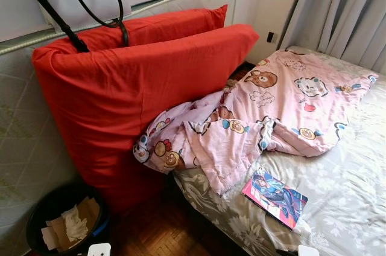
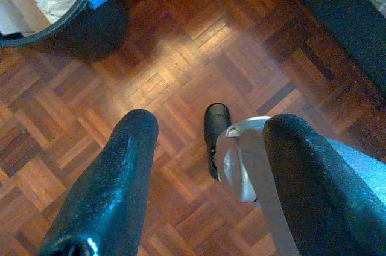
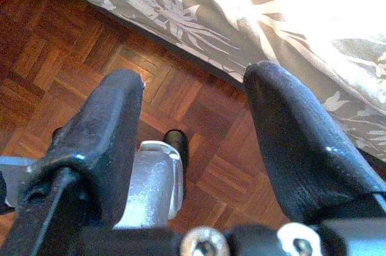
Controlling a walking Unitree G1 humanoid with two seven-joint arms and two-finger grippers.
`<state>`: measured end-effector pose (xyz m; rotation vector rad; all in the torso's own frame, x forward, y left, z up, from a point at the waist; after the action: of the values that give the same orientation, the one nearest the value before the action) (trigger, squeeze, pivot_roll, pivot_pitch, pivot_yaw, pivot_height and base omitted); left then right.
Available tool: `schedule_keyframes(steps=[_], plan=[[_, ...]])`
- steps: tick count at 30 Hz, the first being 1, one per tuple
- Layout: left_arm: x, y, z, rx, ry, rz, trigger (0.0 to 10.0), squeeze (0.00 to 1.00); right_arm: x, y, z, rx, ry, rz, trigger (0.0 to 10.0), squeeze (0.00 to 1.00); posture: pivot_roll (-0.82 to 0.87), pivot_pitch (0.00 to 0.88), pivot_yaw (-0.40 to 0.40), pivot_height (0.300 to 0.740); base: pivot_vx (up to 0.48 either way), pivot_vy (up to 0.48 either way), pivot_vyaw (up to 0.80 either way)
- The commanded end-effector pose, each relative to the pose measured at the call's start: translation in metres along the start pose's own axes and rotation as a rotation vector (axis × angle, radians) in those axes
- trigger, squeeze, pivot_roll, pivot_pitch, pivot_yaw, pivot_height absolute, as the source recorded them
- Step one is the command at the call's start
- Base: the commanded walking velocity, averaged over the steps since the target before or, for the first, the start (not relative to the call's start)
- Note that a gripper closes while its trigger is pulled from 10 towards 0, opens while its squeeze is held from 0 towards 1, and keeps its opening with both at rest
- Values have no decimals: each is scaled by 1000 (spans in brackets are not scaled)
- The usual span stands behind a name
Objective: Clean up the room
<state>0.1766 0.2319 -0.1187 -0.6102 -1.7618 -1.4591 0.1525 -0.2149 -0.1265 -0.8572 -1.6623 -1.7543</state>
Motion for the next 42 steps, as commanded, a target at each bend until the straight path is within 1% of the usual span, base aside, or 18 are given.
schedule_keyframes(steps=[1,6,10,11,13,15,16,19,23,28,39,42], plan=[[0,-4,-2,-15,-4,19,10000,0,2,-4,-7,-16,-23,9,10000,0,9,0,-23,740,0,0,-400],[-1,1,-3,-8,-9,1,10000,0,3,-6,-9,-26,-33,18,10000,0,19,0,-32,740,0,0,-636],[0,2,1,-4,-5,-4,10000,0,2,-4,-8,-25,-32,17,10000,0,21,0,-33,740,0,0,-734],[2,-1,7,-14,0,2,10000,0,2,-4,-8,-25,-30,18,10000,0,25,0,-32,740,0,0,-731],[2,-2,9,-20,2,6,10000,0,2,-3,-8,-24,-29,19,10000,0,25,0,-32,740,0,0,-731],[4,-5,12,-45,3,12,10000,0,2,-3,-8,-22,-28,21,10000,0,28,0,-33,740,0,-480,-731],[4,-6,14,-41,11,16,10000,0,1,-3,-8,-22,-28,21,10000,0,27,0,-32,740,0,-480,-731],[5,-7,16,-28,19,18,10000,0,1,-3,-8,-21,-27,21,10000,0,29,0,-31,740,0,-447,-731],[6,-9,18,-19,25,20,10000,0,1,-3,-7,-19,-26,24,10000,0,31,0,-28,740,0,0,-731],[6,-13,17,-24,25,31,10000,0,1,-3,-7,-23,-25,18,10000,0,27,0,-24,740,0,0,-639],[6,-17,14,-19,27,44,10000,0,0,3,-4,-23,-10,-5,10000,0,25,0,-23,740,0,0,0],[7,-17,15,-14,31,47,10000,0,-1,5,-3,2,7,-14,10000,0,25,0,-23,740,0,0,0]])
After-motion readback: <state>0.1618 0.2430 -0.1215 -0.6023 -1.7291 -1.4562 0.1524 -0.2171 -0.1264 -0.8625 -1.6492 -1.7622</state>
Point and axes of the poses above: a point about 5 cm out from each wrist's last joint towards the gripper, its own x axis pointing back from the gripper into the wrist, its own y axis along the axis of the wrist's last joint, z = x × y, the point moved 4 cm from there along -x, pointing out of the wrist towards the gripper, and after that the axes turned 11 degrees about x, right-handed, at the moved point
